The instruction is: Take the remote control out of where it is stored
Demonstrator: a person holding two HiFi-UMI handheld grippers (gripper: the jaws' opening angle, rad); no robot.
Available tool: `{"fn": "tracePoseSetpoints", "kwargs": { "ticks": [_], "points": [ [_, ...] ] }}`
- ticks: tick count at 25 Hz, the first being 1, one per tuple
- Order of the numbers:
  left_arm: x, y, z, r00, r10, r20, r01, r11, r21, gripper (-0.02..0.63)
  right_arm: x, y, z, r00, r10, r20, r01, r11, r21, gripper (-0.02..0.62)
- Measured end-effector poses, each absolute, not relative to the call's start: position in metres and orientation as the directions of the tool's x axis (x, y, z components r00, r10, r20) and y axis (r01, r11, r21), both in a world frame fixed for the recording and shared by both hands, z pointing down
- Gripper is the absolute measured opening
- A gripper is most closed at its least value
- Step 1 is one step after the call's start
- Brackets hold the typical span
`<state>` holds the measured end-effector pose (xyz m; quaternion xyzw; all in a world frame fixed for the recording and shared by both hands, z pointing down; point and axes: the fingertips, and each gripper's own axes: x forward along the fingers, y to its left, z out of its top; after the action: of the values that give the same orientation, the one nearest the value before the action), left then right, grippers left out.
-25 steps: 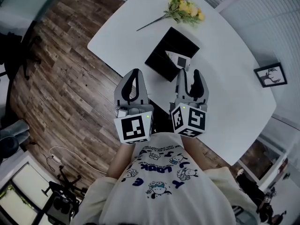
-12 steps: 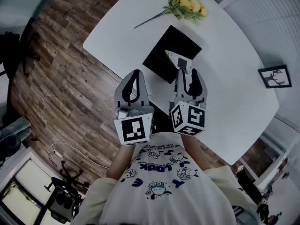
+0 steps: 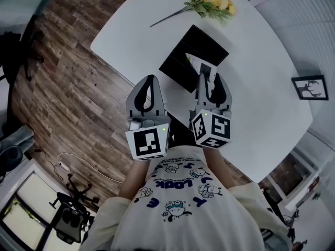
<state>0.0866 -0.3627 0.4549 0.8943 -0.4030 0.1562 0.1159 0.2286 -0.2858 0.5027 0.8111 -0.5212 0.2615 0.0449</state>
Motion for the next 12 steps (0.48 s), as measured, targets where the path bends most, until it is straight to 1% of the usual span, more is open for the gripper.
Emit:
{"fn": "tracePoseSetpoints", "kwargs": {
  "ticks": [5,12],
  "points": [
    [0.084,-0.3639,0.4588,0.618,-0.684,0.387,-0.759,-0.648,0.067,0.018,0.2254,-0.2908,0.5058,0.307,-0.825,0.474,-0.875,-0.441,-0.201,0.161],
    [0.0775,-0.3663,0.4643,0.599,-0.694,0.398,-0.774,-0.629,0.069,0.018,0.2283,-0.2914,0.5063,0.331,-0.815,0.476,-0.874,-0.454,-0.17,0.13]
  ]
}}
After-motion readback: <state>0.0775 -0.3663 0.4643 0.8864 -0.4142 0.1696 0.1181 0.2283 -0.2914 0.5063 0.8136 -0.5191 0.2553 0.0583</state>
